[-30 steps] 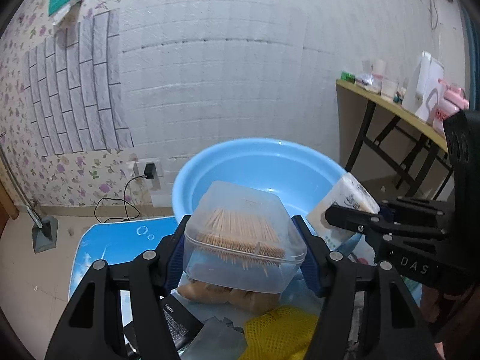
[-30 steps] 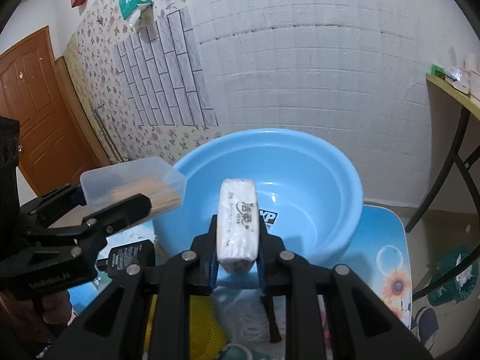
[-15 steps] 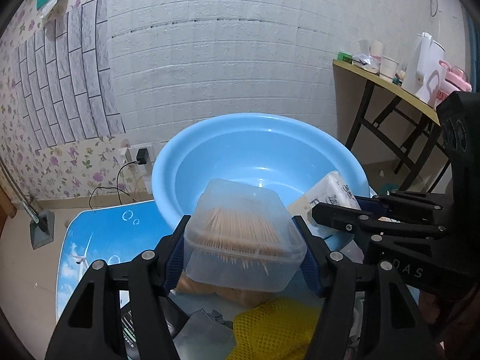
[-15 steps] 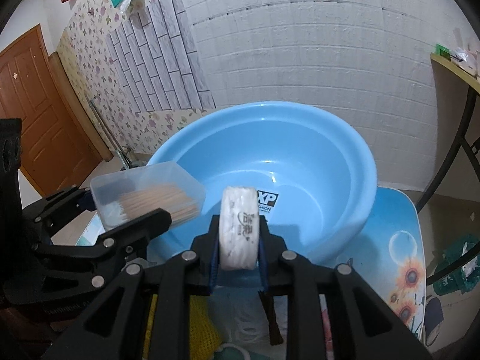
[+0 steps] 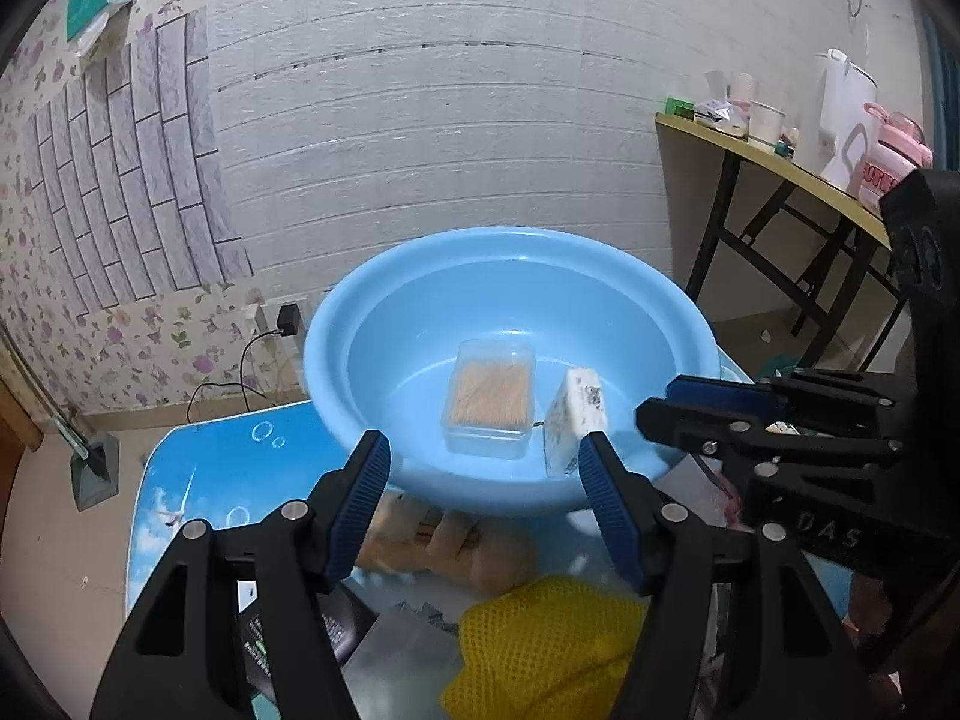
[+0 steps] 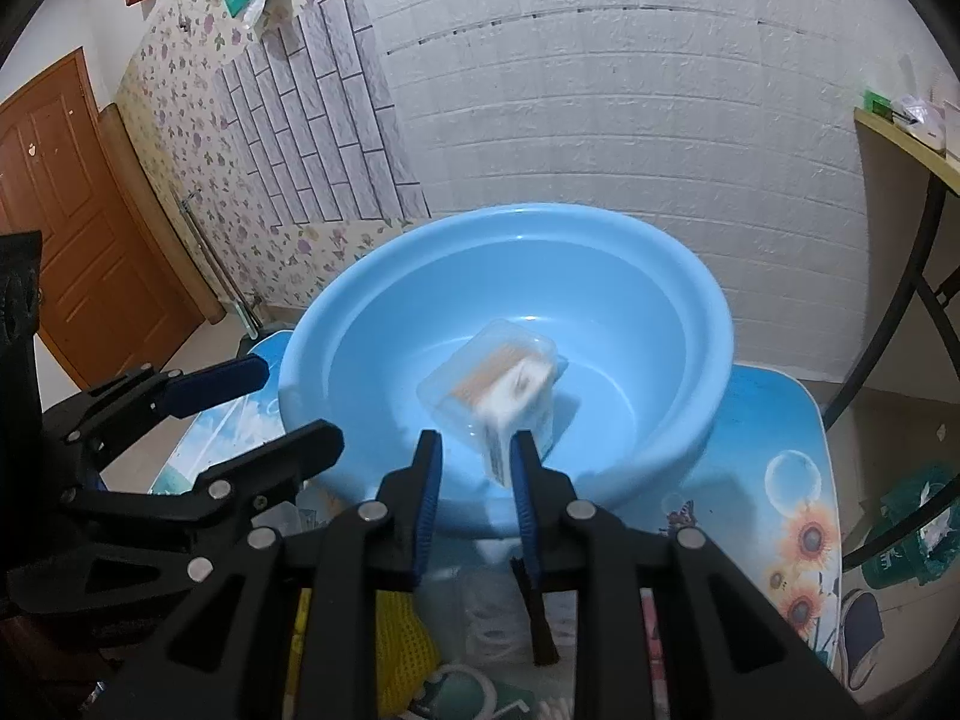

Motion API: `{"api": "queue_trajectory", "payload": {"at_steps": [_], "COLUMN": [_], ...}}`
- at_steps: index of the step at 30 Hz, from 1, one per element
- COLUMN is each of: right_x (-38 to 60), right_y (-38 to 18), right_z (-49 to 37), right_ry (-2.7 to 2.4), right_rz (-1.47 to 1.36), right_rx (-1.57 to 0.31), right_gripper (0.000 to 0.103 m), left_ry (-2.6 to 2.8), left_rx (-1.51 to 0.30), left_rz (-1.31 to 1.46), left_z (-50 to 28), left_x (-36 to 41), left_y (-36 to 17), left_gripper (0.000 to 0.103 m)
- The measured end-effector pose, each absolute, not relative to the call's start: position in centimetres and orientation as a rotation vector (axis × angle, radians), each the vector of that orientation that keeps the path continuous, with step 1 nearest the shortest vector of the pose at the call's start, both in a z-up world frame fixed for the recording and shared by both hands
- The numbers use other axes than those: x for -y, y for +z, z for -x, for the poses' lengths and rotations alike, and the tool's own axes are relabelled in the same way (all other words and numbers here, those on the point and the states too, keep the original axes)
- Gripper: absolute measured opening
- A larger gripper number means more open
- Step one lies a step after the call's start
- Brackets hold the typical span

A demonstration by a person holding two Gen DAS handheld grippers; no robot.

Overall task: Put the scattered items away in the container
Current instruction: 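Carry both held items over the blue basin and open both grippers, then withdraw both grippers from the basin back over the table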

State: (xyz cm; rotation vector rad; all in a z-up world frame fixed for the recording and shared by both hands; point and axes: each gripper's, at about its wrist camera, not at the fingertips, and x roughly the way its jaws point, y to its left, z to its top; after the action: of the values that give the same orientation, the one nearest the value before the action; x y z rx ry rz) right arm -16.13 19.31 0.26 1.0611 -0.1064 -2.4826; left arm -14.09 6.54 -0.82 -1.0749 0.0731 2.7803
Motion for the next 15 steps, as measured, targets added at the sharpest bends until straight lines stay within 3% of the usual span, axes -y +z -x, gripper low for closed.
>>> {"api": "queue_trajectory", "payload": {"at_steps": [15], "right_x": [-21.1], "right_y": [-0.4], "right_z": [11.3], "right_ry": [-2.519], "right_rz": [-1.134], "right_rx": [0.097], "right_gripper": [0.023], "left_ry": [2.821], "left_rx": [-0.039], "left_rz": [1.141], "left_z": [8.3], "left_x": [-4.3], "left_y": [-1.7], "left_gripper": [0.072]}}
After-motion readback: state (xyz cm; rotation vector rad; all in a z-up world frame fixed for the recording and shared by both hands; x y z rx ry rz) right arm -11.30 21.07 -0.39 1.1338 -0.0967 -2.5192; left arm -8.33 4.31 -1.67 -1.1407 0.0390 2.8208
